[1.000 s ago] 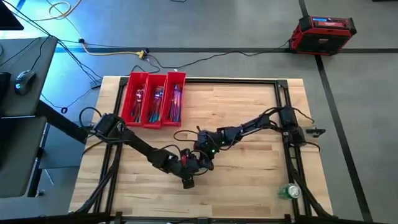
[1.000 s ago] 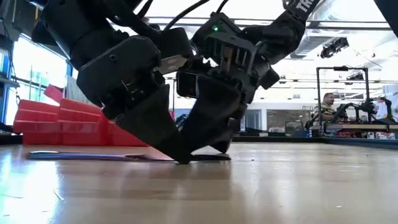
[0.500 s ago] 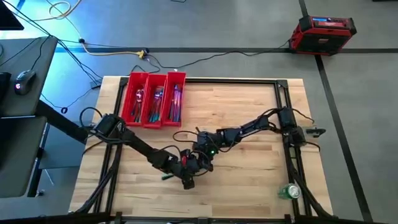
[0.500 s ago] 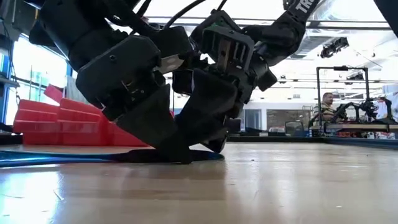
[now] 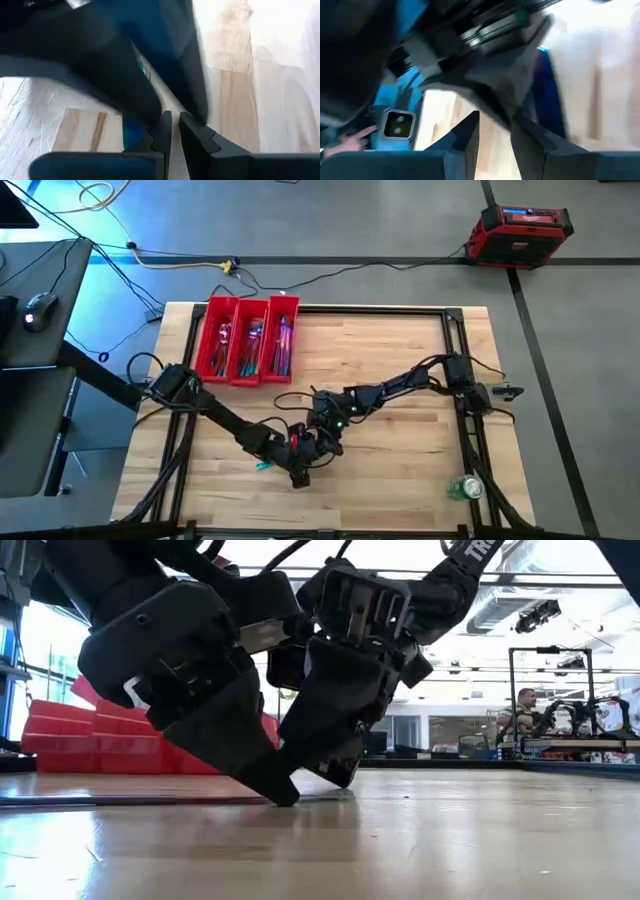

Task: Sort silverware
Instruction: Put the blue knife into the right red bin

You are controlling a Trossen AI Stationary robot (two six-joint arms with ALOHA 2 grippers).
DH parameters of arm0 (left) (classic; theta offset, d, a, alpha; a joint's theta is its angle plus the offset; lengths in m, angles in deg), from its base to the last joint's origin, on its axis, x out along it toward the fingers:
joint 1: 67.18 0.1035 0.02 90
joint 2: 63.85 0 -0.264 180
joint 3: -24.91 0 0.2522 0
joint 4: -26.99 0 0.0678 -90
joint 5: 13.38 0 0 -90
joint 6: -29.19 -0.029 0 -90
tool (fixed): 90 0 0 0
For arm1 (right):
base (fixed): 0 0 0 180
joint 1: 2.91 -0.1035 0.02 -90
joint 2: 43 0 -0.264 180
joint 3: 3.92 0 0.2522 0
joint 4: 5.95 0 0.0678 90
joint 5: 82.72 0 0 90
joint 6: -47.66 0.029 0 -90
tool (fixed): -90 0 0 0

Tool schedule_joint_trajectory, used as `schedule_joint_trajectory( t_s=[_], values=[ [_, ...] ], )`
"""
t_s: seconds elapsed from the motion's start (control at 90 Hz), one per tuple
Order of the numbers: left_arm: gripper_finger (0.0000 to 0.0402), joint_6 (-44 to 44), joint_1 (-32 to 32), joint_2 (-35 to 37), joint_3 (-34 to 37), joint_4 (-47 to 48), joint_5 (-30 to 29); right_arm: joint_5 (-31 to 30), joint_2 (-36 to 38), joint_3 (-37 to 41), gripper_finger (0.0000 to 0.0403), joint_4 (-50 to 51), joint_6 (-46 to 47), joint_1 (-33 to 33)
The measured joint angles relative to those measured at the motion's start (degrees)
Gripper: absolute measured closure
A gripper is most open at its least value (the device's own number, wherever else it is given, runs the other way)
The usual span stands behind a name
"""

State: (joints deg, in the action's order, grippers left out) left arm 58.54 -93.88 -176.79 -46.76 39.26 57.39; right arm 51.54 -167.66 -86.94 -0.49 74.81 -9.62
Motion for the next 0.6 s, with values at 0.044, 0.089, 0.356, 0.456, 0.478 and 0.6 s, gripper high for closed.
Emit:
schedule_joint_trajectory(
  t_s=[0.044,0.089,0.356,0.456,0.478,0.6],
  values=[
    [0.0378,-0.55,-0.11,0.06,0.03,0.12,0.02,1.44,0.0,0.07,0.0311,0.76,0.48,-0.22],
    [0.0378,-0.4,-0.4,0.06,0.02,0.13,-0.44,1.51,0.0,0.07,0.0312,0.84,-0.09,-0.29],
    [0.0378,1.08,-2.15,1.23,-5.56,8.85,2.61,0.77,1.58,0.09,0.0311,0.98,-2.41,1.35],
    [0.0378,2.31,-2.3,1.48,-6.33,10.84,4.03,-0.77,2.8,0.28,0.0307,2.78,-3.22,3.42],
    [0.0378,2.92,-2.25,1.46,-6.34,11.53,4.18,-1.14,2.86,0.28,0.0305,2.82,-3.28,3.86],
    [0.0378,6.92,-2.14,1.42,-6.43,17.4,2.94,-4.91,3.16,0.14,0.0289,6.18,-4.25,5.98]
  ],
)
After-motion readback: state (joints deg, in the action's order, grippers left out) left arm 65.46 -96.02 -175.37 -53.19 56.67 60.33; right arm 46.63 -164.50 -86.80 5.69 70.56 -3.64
